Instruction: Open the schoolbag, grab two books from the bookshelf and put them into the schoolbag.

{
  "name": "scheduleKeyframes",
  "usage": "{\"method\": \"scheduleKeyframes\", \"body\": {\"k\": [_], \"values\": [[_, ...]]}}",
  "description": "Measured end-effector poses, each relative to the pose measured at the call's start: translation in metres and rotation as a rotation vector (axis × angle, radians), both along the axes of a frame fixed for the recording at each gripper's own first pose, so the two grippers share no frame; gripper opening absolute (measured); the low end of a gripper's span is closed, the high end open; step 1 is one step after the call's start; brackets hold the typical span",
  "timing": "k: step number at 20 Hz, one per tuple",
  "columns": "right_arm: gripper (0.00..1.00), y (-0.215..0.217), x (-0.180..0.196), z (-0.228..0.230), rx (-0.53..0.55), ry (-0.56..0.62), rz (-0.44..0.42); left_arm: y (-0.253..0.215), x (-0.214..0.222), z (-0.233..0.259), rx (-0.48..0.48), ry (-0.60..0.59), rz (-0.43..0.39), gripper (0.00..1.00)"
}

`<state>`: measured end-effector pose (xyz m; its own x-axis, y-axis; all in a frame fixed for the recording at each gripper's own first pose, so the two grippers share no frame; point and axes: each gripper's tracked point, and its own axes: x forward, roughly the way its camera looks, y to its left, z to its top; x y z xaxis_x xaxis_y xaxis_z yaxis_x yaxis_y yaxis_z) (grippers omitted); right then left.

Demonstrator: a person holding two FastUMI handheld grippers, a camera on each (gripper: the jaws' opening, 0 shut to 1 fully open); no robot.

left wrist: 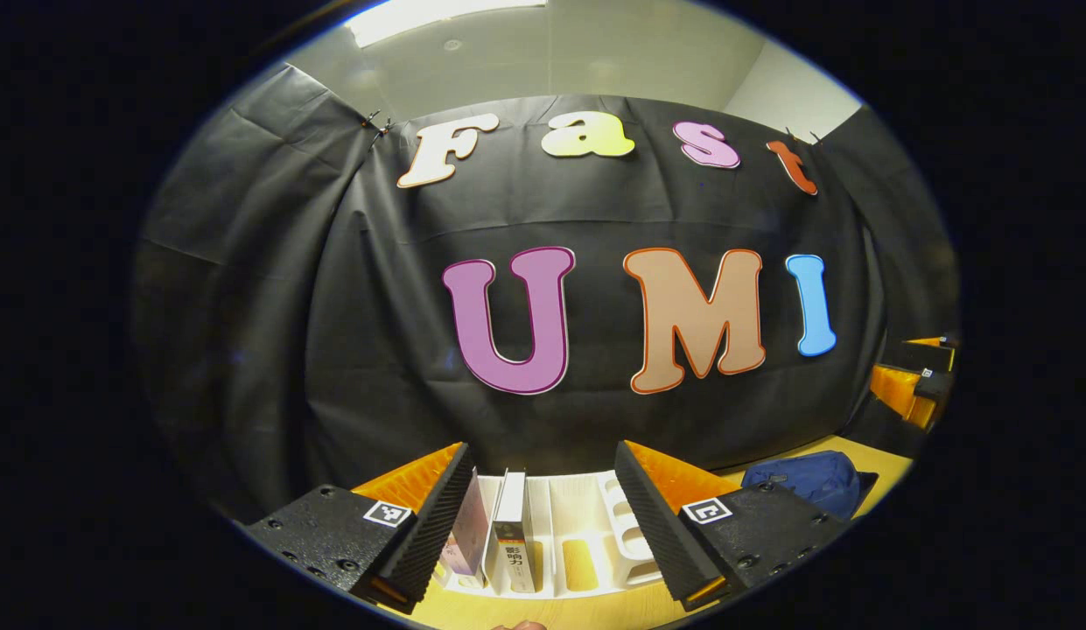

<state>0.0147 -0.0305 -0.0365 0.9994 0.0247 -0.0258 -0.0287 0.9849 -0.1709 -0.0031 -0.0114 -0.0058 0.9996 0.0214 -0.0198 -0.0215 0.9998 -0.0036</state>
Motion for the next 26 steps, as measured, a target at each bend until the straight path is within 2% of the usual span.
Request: {"method": "scheduleKeyframes", "body": {"k": [1, 2, 3, 5, 6, 7, 10, 12, 13, 14, 17, 26], "values": [[0.94, -0.002, 0.001, -0.006, -0.028, 0.004, 0.011, 0.002, -0.002, 0.0, 0.012, 0.001, 0.005, 0.99], [0.98, -0.005, 0.003, -0.013, -0.055, 0.009, 0.019, 0.003, -0.003, -0.001, 0.023, -0.001, 0.009, 0.96], [0.94, -0.006, 0.004, -0.02, -0.077, 0.017, 0.026, 0.003, -0.004, 0.001, 0.026, -0.006, 0.009, 0.96], [0.94, -0.008, 0.003, -0.035, -0.11, 0.036, 0.036, 0.004, -0.008, 0.002, 0.029, -0.007, 0.012, 0.99], [0.98, -0.009, 0.003, -0.045, -0.123, 0.051, 0.043, 0.006, -0.007, 0.0, 0.03, -0.006, 0.016, 1.0], [1.0, -0.007, 0.003, -0.054, -0.135, 0.068, 0.052, 0.006, -0.008, -0.001, 0.031, -0.005, 0.02, 0.96], [1.0, -0.004, 0.003, -0.084, -0.2, 0.117, 0.087, 0.01, -0.011, -0.005, 0.036, 0.003, 0.032, 0.96], [0.99, 0.002, 0.002, -0.104, -0.253, 0.147, 0.12, 0.013, -0.014, -0.008, 0.045, 0.012, 0.039, 0.99], [0.94, 0.006, -0.001, -0.113, -0.274, 0.16, 0.141, 0.014, -0.014, -0.01, 0.046, 0.013, 0.042, 0.96], [0.98, 0.008, -0.001, -0.121, -0.293, 0.169, 0.157, 0.017, -0.016, -0.01, 0.049, 0.017, 0.048, 0.96], [1.0, 0.016, -0.004, -0.144, -0.365, 0.179, 0.204, 0.022, -0.017, -0.012, 0.053, 0.024, 0.065, 0.95], [0.98, 0.034, -0.013, -0.216, -0.555, 0.236, 0.33, 0.035, -0.02, -0.014, 0.076, 0.033, 0.105, 0.96]]}}
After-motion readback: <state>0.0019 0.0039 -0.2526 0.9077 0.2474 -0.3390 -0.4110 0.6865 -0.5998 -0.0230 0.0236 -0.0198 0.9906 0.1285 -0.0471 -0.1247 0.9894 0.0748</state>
